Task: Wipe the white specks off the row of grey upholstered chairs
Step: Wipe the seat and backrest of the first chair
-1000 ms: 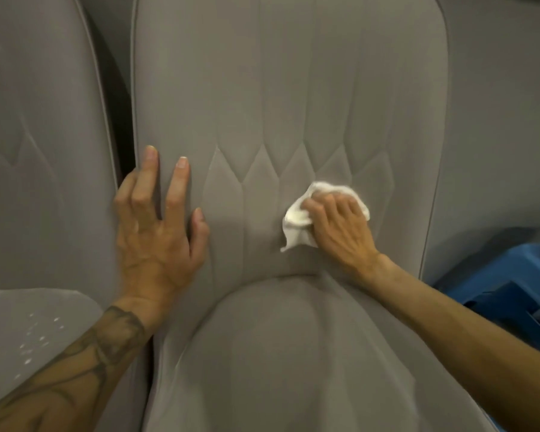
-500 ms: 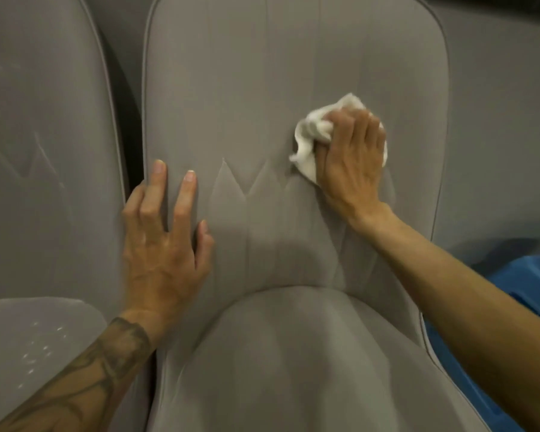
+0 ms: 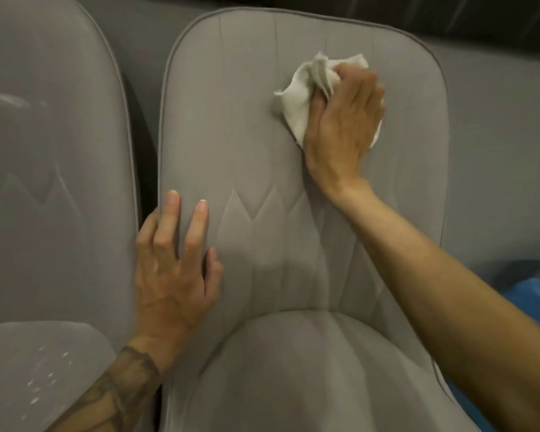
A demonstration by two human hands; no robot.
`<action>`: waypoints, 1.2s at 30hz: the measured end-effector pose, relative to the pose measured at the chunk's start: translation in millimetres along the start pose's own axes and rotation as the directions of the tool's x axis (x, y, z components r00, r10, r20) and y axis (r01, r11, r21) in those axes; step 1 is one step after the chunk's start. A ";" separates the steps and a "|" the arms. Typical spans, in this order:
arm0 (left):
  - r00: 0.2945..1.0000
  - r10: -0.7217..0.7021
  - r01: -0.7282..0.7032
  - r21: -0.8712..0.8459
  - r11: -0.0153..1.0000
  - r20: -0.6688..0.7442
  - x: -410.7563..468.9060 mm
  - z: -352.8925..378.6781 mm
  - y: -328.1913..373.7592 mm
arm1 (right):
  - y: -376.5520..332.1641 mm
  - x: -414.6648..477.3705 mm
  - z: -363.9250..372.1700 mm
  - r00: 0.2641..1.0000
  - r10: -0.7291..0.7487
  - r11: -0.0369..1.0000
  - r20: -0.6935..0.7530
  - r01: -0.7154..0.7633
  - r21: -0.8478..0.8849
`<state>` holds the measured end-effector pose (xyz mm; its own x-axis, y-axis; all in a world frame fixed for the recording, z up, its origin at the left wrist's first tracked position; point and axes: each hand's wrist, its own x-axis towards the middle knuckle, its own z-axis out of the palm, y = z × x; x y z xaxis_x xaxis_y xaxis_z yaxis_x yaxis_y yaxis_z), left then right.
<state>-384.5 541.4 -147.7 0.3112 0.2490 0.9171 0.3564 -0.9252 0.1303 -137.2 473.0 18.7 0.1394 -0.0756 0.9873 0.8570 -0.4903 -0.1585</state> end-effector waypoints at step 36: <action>1.000 -0.008 0.008 -0.002 1.000 0.023 0.7 -2.0 1.0 | 9.0 -116.8 -51.9 0.821 -0.403 0.914 0.405 0.340 0.219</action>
<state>-385.7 540.1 -146.2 0.3281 0.2627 0.9074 0.3572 -0.9237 0.1382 -171.6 432.3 -97.8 -0.0297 0.4872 0.8728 0.9398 -0.2839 0.1904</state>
